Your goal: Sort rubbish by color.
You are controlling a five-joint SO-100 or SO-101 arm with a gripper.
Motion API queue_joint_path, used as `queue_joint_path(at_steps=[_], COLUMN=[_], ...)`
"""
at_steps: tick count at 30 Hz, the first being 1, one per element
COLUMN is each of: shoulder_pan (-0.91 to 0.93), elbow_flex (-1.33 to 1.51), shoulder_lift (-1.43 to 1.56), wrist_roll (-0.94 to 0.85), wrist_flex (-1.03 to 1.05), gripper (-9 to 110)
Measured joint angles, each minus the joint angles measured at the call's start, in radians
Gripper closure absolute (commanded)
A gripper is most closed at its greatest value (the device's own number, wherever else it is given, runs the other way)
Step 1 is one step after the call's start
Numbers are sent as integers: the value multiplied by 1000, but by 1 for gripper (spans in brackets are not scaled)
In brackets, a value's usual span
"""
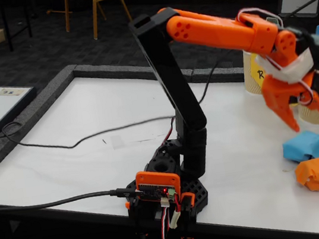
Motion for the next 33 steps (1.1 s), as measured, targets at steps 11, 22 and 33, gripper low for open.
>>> queue_joint_path(at_steps=[11, 22, 33], shoulder_pan=[-6, -17, -55], elbow_flex=[8, -64, -130], shoulder_lift=[-115, -149, -229], wrist_roll=[2, 2, 2], wrist_flex=[-67, 55, 51], gripper=[72, 71, 69])
